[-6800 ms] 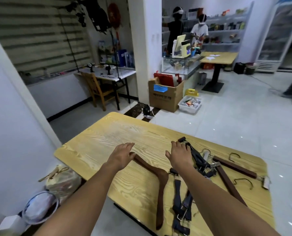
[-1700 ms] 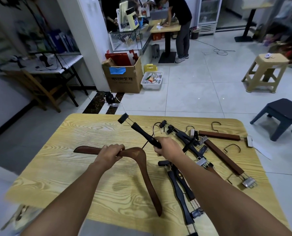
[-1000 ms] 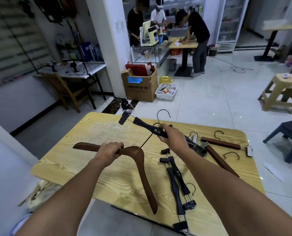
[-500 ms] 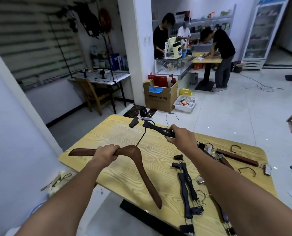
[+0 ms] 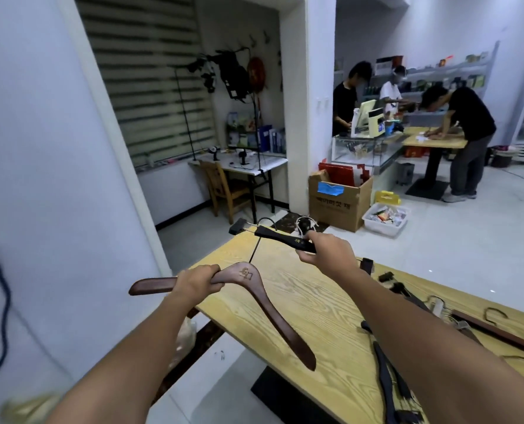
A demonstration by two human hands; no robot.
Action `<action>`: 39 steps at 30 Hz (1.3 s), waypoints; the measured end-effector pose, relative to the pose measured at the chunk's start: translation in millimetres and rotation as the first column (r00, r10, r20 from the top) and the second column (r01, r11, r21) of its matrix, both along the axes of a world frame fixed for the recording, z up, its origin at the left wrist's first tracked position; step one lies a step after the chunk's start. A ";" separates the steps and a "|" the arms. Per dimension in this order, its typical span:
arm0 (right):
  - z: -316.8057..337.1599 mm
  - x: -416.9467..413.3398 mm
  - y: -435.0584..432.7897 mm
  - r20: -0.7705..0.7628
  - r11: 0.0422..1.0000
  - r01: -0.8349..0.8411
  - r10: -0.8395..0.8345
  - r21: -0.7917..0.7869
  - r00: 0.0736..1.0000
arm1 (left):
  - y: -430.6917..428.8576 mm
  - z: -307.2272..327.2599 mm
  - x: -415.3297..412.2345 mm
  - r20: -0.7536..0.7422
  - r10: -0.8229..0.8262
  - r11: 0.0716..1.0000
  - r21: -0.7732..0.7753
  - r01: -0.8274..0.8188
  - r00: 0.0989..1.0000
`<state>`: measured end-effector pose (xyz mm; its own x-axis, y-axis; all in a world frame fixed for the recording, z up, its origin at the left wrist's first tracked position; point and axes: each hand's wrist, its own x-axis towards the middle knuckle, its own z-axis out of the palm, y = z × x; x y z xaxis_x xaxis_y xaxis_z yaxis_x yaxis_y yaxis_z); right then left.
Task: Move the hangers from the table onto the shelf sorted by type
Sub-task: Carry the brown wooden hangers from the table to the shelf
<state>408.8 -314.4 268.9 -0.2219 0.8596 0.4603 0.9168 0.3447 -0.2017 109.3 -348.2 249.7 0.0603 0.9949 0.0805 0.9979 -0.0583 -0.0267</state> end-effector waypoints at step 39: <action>33.6 -286.6 -138.2 -0.108 0.503 -0.864 0.860 0.012 0.499 | -384.5 31.7 -125.7 0.135 0.876 0.446 0.137 -0.885 0.463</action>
